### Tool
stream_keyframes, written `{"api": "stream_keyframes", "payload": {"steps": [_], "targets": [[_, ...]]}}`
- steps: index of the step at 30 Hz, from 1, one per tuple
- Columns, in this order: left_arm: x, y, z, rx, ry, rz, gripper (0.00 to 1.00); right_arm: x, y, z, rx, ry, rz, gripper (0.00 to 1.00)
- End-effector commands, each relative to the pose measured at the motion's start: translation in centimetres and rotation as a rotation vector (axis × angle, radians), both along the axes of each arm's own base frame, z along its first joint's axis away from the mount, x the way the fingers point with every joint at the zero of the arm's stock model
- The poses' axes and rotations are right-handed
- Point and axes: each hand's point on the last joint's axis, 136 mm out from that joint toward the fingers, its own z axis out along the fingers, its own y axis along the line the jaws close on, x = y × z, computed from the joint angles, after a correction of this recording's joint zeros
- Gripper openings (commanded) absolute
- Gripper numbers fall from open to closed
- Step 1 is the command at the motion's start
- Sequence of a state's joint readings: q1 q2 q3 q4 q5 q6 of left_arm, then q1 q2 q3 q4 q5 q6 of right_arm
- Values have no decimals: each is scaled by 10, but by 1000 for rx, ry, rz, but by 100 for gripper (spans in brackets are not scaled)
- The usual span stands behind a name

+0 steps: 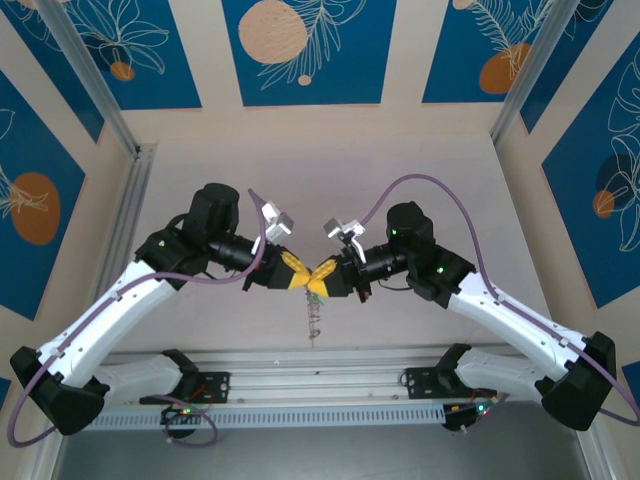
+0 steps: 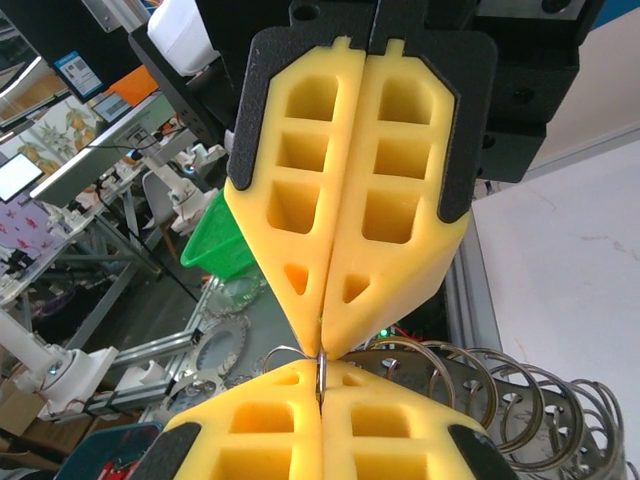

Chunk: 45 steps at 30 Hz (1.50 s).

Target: Put the keys on the keyring

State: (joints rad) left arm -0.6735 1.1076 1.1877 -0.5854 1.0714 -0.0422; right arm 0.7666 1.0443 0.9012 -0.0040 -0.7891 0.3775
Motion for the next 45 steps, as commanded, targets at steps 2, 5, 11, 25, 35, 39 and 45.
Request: {"api": "stream_keyframes", "payload": {"steps": [2, 5, 11, 25, 35, 39, 45], "targets": [[-12, -1, 11, -27, -15, -53, 0, 14, 1, 20, 37, -96, -98, 2], [-11, 0, 12, -29, -27, -46, 0, 20, -1, 16, 22, -103, -149, 18], [-10, -1, 10, -22, -23, -49, 0, 23, -10, 11, 3, -130, -223, 37], [-9, -2, 18, -42, -23, -53, 0, 15, -26, -1, -53, -170, -254, 44], [-8, -3, 22, -49, -20, -52, 0, 4, -16, -12, -78, -167, -197, 37], [-8, -3, 24, -53, -22, -50, 0, 3, -13, -13, -84, -169, -186, 30], [-8, -2, 21, -52, -19, -47, 0, 0, -10, -15, -90, -168, -168, 17]]}}
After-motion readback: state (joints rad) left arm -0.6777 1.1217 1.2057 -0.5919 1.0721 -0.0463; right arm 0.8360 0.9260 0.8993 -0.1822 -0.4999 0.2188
